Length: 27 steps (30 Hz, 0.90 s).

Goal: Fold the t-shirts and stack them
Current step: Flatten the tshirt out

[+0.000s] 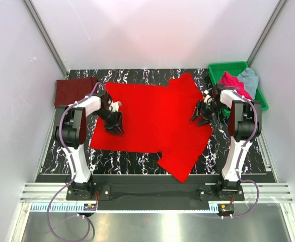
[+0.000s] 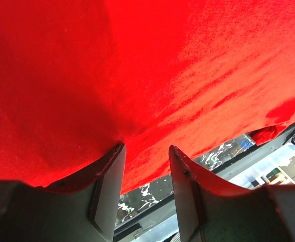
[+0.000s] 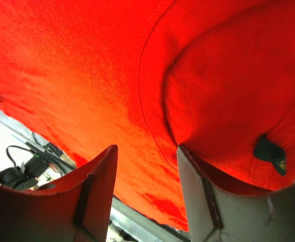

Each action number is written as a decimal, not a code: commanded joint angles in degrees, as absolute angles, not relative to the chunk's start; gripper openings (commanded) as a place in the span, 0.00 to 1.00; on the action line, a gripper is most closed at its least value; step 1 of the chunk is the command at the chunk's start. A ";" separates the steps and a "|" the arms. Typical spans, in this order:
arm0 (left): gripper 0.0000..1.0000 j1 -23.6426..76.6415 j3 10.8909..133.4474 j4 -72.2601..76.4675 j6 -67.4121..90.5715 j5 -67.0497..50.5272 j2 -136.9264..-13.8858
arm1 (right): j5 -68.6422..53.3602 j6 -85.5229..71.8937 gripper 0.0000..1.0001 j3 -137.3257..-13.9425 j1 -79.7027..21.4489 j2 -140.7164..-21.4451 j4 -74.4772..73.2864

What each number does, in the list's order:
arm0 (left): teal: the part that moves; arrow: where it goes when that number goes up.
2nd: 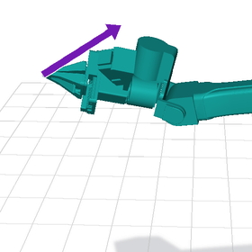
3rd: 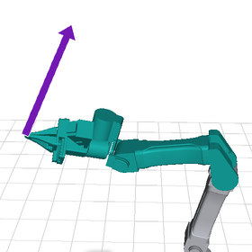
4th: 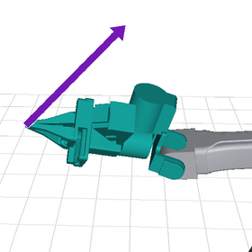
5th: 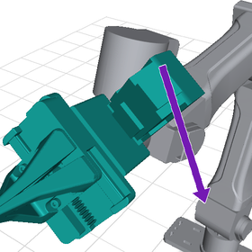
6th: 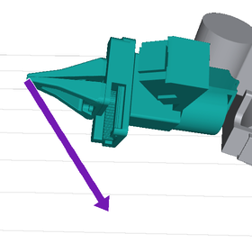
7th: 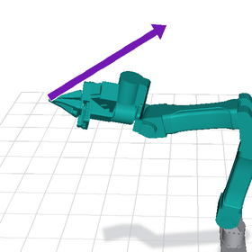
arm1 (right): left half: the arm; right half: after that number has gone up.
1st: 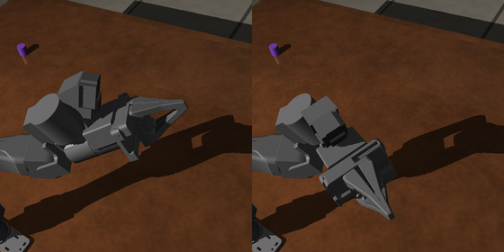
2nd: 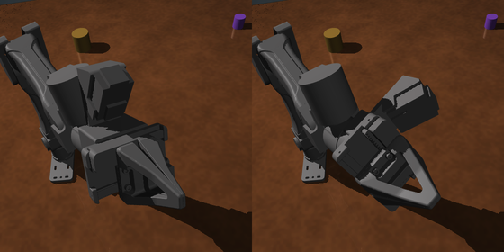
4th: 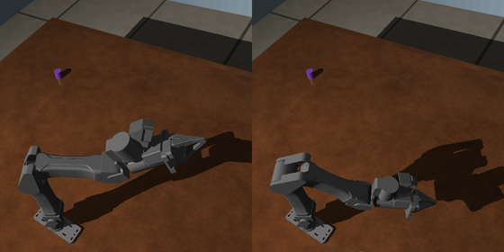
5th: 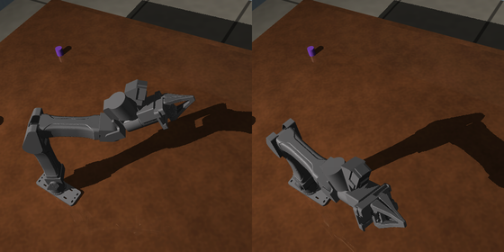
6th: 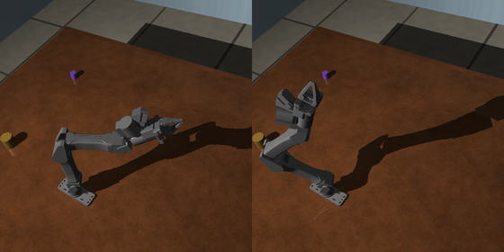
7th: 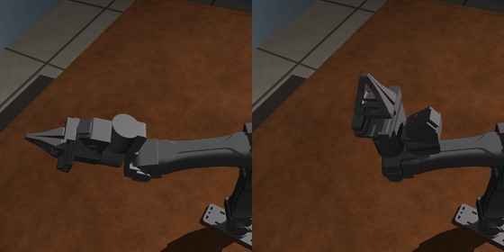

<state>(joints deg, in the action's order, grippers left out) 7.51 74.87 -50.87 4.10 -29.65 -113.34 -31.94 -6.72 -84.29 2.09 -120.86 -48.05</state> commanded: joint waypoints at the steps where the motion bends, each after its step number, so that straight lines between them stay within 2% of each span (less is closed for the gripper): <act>1: 0.47 7.03 72.95 -50.80 3.43 -27.25 -109.60 | -27.07 -5.19 0.59 -82.00 1.76 -119.45 -50.18; 17: 0.47 8.09 66.01 -48.34 3.96 -24.88 -101.69 | -22.59 -4.57 0.61 -84.64 2.64 -121.20 -50.98; 27: 0.48 6.77 66.53 -47.02 2.20 -15.03 -100.46 | -21.71 -4.57 0.61 -85.96 2.90 -121.38 -50.54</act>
<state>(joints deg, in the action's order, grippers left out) 7.60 65.82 -48.34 3.77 -19.79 -102.10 -26.83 -6.11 -84.86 2.33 -120.18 -51.33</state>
